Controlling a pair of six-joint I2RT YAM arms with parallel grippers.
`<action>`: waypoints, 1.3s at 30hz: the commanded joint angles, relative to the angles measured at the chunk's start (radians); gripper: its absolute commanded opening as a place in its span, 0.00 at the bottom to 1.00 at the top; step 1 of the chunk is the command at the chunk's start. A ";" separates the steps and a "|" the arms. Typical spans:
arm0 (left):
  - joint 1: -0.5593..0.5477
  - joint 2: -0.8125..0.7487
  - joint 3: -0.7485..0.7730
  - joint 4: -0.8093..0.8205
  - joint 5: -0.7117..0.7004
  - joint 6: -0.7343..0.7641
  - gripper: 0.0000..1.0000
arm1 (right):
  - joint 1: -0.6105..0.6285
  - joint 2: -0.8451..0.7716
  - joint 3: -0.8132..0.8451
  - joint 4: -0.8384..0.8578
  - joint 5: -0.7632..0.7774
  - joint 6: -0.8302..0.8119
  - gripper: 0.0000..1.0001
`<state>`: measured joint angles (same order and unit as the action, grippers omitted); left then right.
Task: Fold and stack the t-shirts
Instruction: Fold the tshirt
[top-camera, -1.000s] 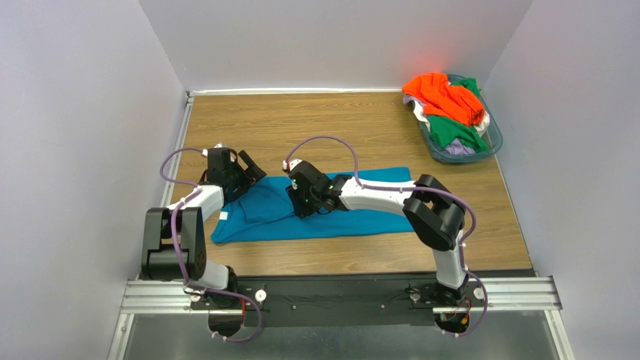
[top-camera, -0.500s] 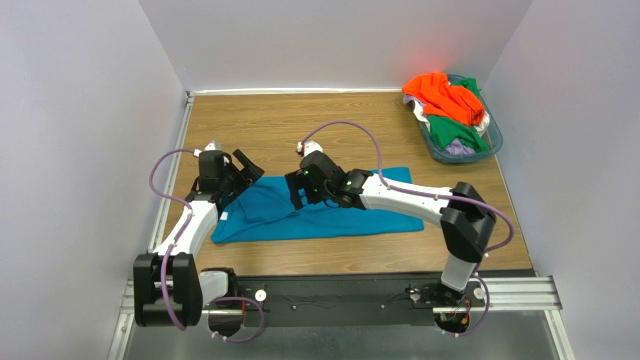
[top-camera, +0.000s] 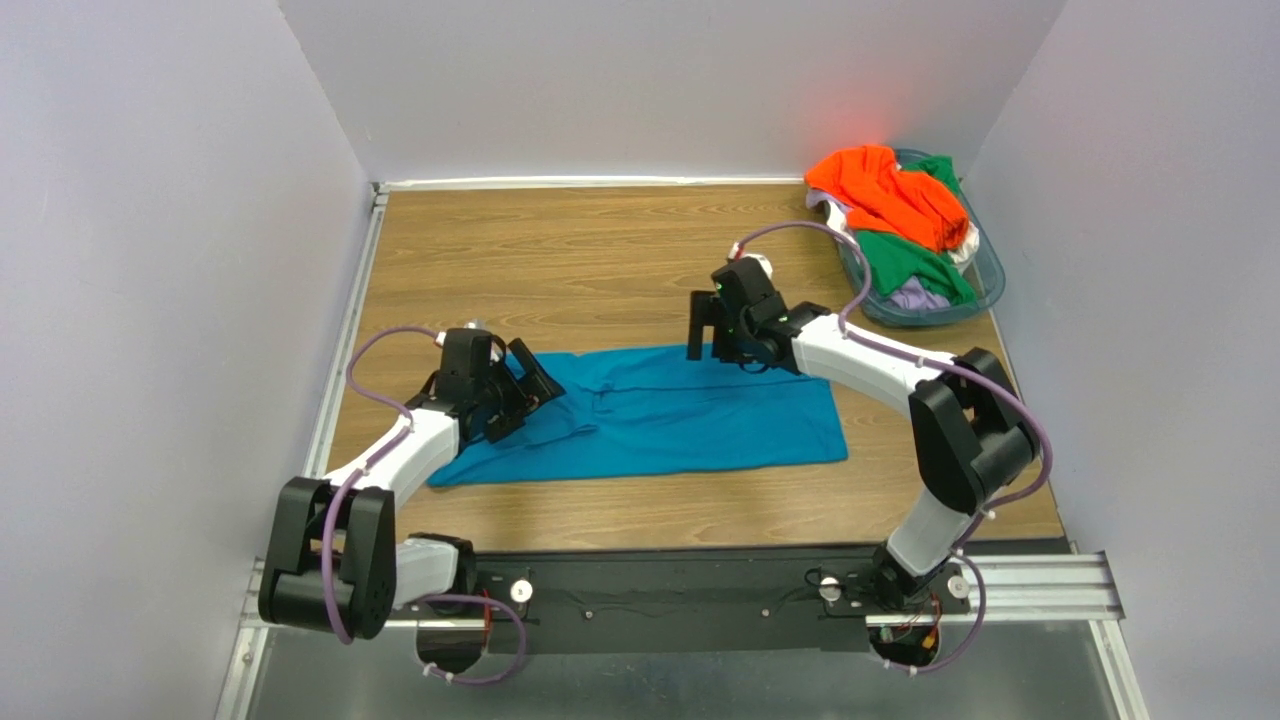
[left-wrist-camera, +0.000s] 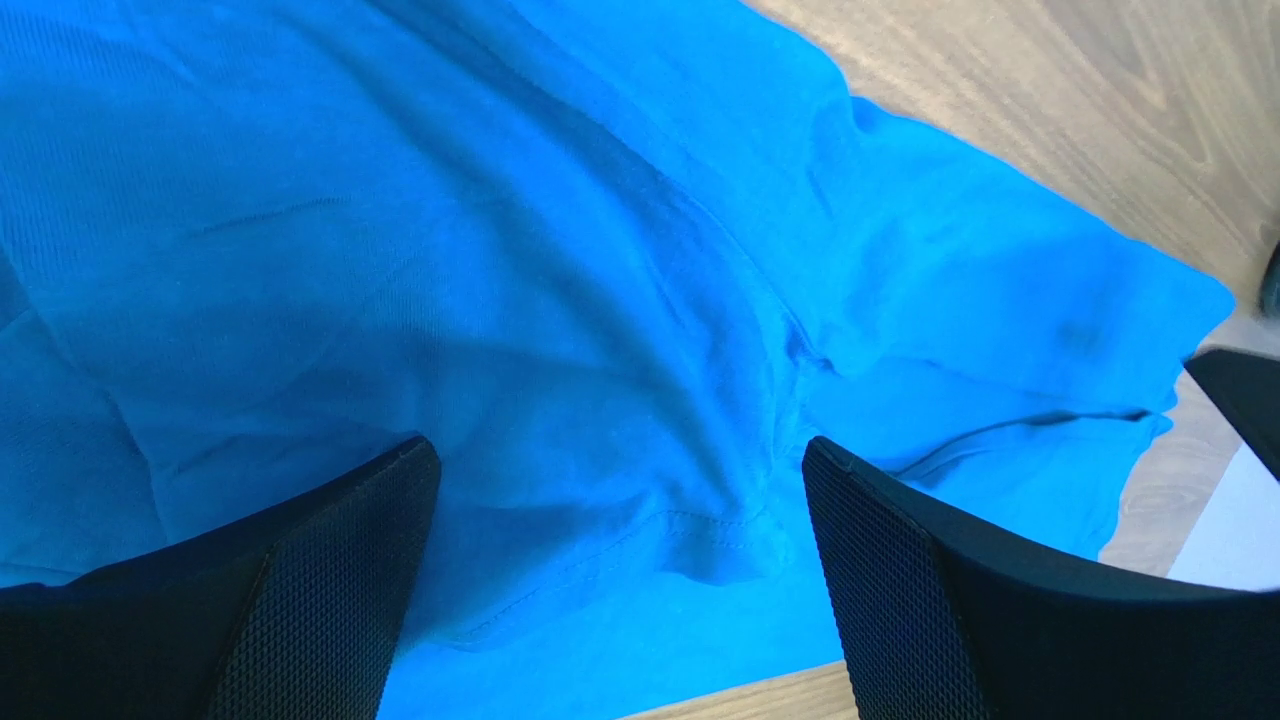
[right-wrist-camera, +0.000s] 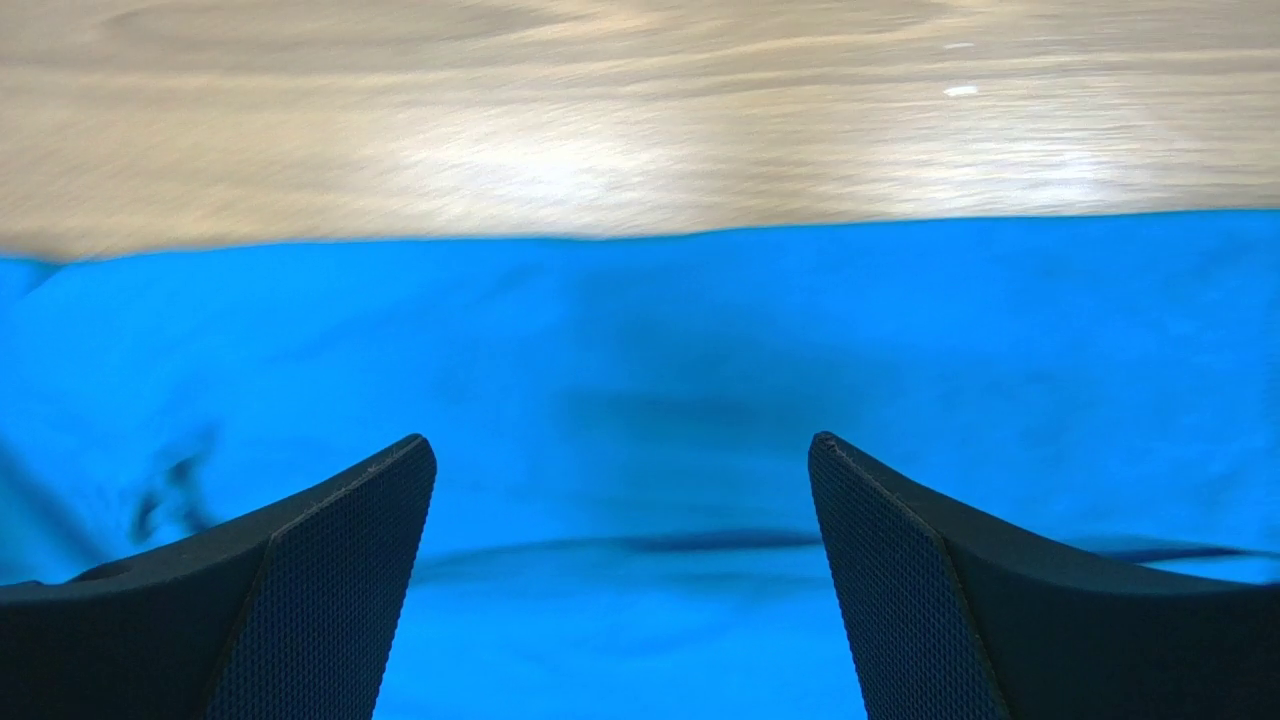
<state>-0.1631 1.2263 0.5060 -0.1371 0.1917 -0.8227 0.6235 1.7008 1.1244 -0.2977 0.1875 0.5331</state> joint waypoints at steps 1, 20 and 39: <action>-0.001 0.033 -0.017 0.010 -0.040 -0.013 0.98 | -0.071 0.063 -0.009 -0.015 -0.034 -0.004 1.00; -0.062 0.712 0.682 0.047 -0.095 0.011 0.98 | -0.074 -0.148 -0.380 -0.012 -0.218 0.076 1.00; -0.246 1.397 1.692 -0.128 0.015 -0.001 0.99 | 0.324 -0.299 -0.496 -0.009 -0.264 0.255 1.00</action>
<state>-0.4088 2.5618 2.1918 -0.2386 0.1791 -0.8227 0.9073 1.3689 0.6346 -0.2062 -0.0555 0.7258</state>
